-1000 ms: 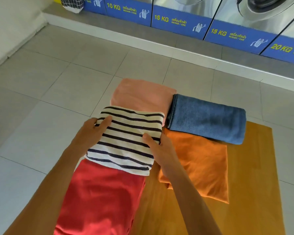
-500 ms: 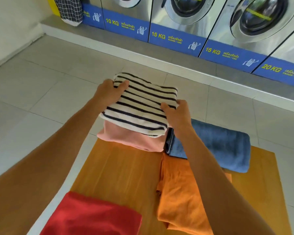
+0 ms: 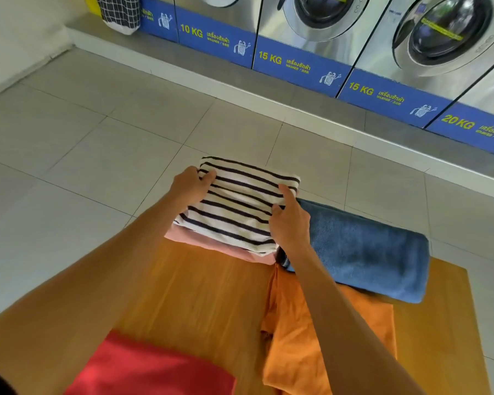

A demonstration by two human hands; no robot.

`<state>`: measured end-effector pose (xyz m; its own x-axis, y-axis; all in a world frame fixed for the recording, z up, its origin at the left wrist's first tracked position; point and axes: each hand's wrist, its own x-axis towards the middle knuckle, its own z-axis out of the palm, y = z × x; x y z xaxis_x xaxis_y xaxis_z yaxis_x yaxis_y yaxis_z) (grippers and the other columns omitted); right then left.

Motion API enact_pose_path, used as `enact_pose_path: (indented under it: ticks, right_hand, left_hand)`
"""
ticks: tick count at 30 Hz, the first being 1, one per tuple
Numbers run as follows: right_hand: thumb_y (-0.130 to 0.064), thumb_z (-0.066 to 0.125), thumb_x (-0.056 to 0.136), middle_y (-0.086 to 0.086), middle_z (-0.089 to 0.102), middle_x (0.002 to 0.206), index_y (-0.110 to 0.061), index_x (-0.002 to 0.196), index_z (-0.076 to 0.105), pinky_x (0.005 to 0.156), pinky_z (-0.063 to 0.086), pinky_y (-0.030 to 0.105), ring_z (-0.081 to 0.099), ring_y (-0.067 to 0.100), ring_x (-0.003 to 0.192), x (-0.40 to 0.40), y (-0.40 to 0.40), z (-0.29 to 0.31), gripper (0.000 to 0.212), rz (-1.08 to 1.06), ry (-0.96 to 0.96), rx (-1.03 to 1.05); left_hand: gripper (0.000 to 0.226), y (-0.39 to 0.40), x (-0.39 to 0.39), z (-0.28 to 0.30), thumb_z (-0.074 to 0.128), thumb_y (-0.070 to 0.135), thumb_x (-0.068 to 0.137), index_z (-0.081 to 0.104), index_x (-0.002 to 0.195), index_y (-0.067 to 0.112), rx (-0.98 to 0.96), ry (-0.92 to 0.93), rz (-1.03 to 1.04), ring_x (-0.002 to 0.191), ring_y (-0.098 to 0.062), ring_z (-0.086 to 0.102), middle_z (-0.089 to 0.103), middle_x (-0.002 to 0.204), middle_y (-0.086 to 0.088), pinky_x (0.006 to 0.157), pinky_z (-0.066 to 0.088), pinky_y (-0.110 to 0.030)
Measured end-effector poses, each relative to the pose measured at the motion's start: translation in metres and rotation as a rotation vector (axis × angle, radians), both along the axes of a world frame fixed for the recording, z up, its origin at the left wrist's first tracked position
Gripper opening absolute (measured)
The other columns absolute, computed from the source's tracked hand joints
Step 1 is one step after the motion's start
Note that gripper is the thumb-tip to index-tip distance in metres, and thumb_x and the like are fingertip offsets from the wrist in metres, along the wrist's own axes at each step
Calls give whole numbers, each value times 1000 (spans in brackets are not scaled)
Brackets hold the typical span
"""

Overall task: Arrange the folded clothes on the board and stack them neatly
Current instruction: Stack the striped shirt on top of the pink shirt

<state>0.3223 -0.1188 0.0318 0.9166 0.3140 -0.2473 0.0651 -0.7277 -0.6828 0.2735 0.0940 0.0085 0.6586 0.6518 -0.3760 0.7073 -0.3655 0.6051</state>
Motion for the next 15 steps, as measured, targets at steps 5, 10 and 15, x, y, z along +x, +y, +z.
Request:
enact_pose_path:
  ticks: [5,10,15]
  right_hand:
    - [-24,43,101,12,58,138,-37,157,21,96,55,45,63,32,115,-2,-3,11,61,80,76,-112]
    - [-24,49,102,13,47,145,-21,150,41,84,44,24,53,24,118,-37,-21,34,49,75,25,-78]
    - [-22,55,99,5,71,112,-5,115,69,75,51,23,63,15,95,-102,-68,38,28,63,-33,6]
  left_hand:
    - [46,-8,-24,2,44,32,97,46,133,4,112,-85,-27,108,-30,57,58,122,-15,81,44,-31]
    - [49,-32,-91,13,50,32,96,42,140,12,128,-124,-12,117,-29,55,52,134,-14,88,45,-31]
    - [51,-61,-198,23,52,33,96,43,144,16,72,-53,98,131,-26,48,49,145,-8,107,39,-42]
